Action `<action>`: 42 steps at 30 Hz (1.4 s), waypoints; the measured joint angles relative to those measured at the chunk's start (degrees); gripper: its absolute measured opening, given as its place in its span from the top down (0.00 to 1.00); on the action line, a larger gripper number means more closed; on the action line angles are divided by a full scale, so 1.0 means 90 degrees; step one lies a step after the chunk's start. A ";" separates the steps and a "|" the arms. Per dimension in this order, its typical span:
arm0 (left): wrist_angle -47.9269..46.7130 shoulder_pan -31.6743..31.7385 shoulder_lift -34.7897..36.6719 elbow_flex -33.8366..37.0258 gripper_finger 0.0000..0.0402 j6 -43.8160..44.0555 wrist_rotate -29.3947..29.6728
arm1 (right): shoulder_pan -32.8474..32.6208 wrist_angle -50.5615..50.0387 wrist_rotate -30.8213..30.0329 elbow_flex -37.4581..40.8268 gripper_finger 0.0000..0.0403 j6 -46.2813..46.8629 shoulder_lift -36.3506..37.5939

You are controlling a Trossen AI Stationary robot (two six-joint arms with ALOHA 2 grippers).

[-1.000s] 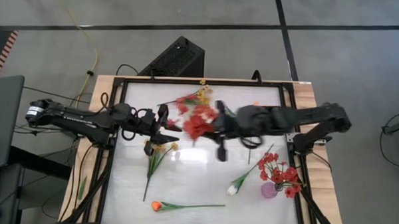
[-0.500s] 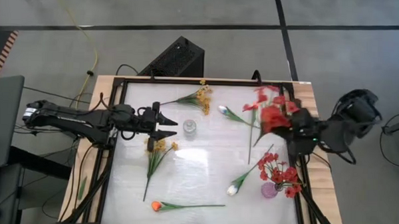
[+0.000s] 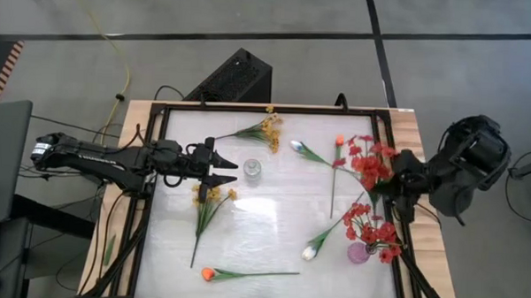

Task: Sort flowers into vase by color
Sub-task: Put the red flowers into the pink vase

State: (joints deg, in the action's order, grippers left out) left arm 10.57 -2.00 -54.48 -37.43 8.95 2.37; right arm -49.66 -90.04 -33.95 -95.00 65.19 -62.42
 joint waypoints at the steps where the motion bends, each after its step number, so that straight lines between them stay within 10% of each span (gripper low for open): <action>1: -0.0007 0.0000 0.0000 0.0001 0.60 0.0010 0.0000 | -0.0098 -0.0005 0.0120 0.0001 0.93 0.0125 -0.0035; 7: -0.0012 0.0000 0.0000 0.0000 0.60 0.0061 -0.0042 | -0.0912 0.0005 0.0013 0.0005 0.93 0.0710 -0.0260; 26: 0.0379 -0.0002 0.0000 0.0000 0.60 0.0318 -0.0019 | -0.1598 0.0553 -0.3875 0.0005 0.92 -0.0606 0.0389; 35: 0.0340 -0.0002 0.0000 0.0000 0.60 0.0184 -0.0005 | -0.1752 0.3124 -0.2442 0.0002 0.93 -0.2414 -0.0110; 42: 0.0272 -0.0002 0.0000 0.0000 0.60 0.0008 0.0002 | -0.2854 0.3839 -0.3236 0.0002 0.93 -0.2777 -0.0676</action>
State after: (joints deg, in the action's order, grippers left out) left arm 13.02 -2.02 -54.48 -37.43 9.02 2.39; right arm -75.35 -55.49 -63.08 -94.98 40.19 -68.50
